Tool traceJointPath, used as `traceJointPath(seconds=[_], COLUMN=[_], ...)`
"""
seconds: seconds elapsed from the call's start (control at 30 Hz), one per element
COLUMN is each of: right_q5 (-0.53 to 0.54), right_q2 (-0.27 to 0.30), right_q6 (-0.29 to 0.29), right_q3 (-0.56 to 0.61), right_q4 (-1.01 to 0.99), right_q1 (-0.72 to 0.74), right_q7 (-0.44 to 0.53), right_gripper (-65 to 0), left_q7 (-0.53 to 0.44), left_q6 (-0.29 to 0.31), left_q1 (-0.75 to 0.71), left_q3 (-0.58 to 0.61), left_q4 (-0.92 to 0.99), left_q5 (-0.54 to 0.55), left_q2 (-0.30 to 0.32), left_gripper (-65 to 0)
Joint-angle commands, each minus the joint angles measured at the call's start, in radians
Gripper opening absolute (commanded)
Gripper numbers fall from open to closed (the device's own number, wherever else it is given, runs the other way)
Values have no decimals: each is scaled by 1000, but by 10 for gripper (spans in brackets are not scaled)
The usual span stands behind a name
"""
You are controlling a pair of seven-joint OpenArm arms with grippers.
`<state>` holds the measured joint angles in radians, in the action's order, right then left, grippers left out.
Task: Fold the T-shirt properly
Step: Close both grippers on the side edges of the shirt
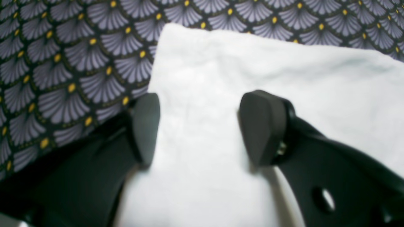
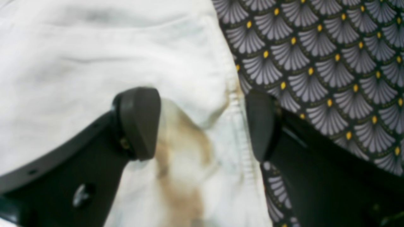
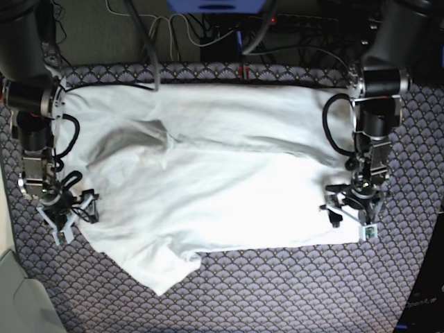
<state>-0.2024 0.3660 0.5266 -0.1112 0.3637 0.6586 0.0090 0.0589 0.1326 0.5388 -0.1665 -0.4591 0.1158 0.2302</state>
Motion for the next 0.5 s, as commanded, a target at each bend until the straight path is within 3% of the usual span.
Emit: traceJointPath(seconds=[0.0,0.47], right_q5=[13,13], right_q2=[15,1], right_q6=[3,5], right_q3=[-3,-3], right_q4=[13,-71], right_q1=[33,48], right_q7=[24,32], right_gripper=[-202,-206], left_q7=[32,34], left_q6=[-4,-4], left_q1=[17,17], left_q3=[0,0], left_q4=[0,0], left_q5=[3,3], left_q2=[19,27], left_gripper=[-228,-228])
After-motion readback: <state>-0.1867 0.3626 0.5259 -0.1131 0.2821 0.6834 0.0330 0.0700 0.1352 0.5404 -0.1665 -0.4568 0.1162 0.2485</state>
